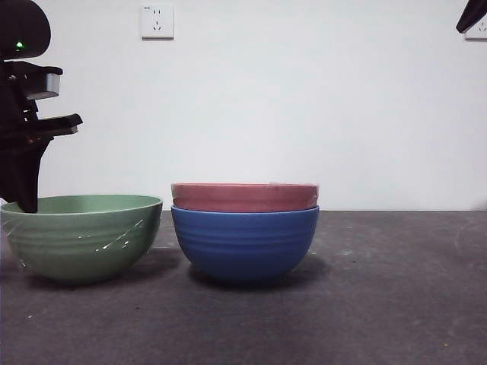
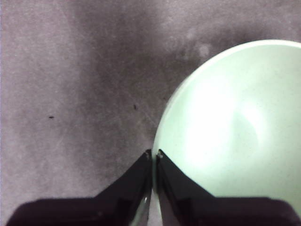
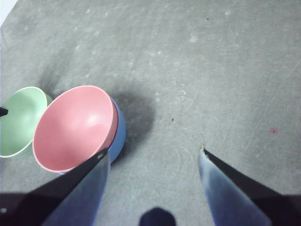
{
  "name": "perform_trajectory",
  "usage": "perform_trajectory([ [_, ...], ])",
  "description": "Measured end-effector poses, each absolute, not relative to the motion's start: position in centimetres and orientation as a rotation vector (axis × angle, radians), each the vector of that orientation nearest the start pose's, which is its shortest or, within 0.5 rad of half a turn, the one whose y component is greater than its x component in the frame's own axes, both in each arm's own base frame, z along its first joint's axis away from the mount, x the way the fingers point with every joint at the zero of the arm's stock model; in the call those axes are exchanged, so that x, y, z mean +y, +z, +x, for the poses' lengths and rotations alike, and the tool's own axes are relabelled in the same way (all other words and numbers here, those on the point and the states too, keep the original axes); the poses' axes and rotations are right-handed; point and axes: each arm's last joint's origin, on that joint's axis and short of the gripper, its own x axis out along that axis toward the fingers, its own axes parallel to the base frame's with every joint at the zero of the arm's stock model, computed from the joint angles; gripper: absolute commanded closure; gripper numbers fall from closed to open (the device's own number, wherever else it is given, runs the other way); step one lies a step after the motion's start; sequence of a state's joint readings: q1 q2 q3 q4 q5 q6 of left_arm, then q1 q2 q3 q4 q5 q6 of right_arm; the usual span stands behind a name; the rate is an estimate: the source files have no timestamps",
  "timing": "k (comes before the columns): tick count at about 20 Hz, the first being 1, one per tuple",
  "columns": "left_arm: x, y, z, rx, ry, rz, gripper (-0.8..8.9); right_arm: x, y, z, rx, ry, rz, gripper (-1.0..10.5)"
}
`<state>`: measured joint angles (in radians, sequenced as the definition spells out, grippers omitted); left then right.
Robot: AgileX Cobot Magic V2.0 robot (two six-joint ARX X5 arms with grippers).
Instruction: Pick up the green bowl on the top,put the green bowl on the left,pick up the red bowl in the middle,put the red bowl on the right
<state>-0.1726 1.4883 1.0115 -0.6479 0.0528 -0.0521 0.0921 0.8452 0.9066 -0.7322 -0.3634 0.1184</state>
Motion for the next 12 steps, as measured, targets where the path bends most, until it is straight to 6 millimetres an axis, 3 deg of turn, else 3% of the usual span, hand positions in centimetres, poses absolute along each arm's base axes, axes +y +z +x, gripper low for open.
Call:
perform_trajectory([
  [1, -5.0, 22.0, 28.1, 1.13, -0.172, 0.021, 7.68, 2.5, 31.7, 15.8, 0.696, 0.399, 0.204, 6.3],
  [4, -5.1, 22.0, 28.1, 1.13, -0.174, 0.019, 5.07, 2.5, 31.7, 15.8, 0.696, 0.399, 0.204, 6.3],
  [9, -5.0, 22.1, 28.0, 1.131, -0.174, 0.019, 4.89, 2.5, 31.7, 15.8, 0.692, 0.401, 0.204, 6.3],
  [12, -4.7, 24.2, 26.3, 1.097, -0.176, 0.016, 4.89, 3.1, 31.9, 16.4, 0.672, 0.447, 0.195, 6.3],
])
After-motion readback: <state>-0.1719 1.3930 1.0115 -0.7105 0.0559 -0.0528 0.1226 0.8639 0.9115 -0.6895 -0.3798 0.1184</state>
